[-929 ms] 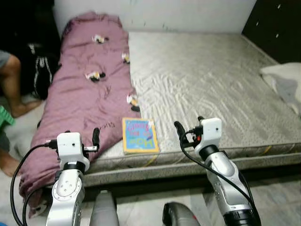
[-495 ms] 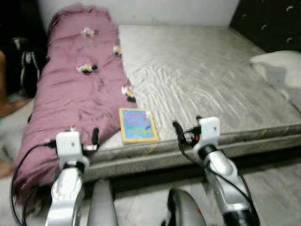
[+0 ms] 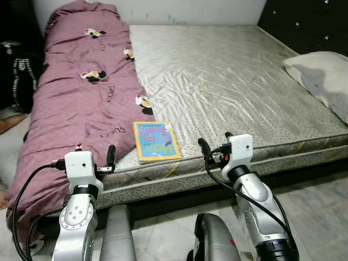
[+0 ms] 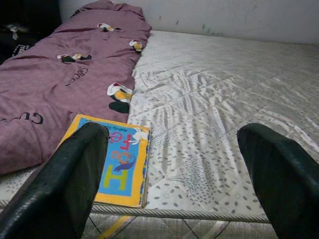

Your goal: Clean up the room

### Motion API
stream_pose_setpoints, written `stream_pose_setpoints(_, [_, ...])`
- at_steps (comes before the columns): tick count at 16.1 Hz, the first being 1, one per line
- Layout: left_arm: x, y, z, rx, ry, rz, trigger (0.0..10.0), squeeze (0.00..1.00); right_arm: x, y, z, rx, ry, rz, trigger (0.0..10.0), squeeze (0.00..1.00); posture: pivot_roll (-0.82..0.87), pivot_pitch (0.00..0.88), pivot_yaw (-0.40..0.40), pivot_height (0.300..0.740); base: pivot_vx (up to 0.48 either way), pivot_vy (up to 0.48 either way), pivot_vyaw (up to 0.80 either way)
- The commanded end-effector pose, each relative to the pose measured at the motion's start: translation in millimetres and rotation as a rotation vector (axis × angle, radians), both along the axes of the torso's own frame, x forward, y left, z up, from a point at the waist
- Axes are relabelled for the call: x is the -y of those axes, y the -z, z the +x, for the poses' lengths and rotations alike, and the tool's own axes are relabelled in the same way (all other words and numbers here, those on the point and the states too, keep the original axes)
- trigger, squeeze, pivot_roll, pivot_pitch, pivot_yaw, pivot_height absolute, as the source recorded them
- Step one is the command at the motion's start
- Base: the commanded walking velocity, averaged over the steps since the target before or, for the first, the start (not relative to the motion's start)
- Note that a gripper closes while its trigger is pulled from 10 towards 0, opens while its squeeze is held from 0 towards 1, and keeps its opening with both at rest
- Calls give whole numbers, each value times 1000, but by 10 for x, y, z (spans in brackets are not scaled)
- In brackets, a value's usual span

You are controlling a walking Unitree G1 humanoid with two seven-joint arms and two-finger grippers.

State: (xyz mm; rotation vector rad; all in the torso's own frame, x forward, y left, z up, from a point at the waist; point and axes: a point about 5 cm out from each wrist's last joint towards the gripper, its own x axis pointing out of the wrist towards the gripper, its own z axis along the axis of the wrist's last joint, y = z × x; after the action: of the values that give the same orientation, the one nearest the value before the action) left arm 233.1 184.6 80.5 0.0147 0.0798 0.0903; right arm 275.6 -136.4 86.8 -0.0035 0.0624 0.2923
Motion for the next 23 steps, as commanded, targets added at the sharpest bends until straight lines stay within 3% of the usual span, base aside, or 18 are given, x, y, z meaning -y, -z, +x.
stream_pose_setpoints(1, [26,-34,20,16,15,-2,10000,0,-22,-22,-7,21,-37,-24,10000,0,19,0,-72,593,0,0,525])
stream_pose_setpoints(6, [26,-30,30,17,21,-4,10000,0,-40,-18,-22,17,-56,-24,10000,0,17,0,-70,593,0,0,636])
stream_pose_setpoints(16, [11,-34,32,16,29,1,10000,0,-29,-10,-20,8,-39,-14,10000,0,14,0,-66,593,0,0,0])
stream_pose_setpoints(23, [20,-40,33,20,40,1,10000,0,-65,-28,-36,25,-78,-16,10000,0,15,0,-67,593,323,0,366])
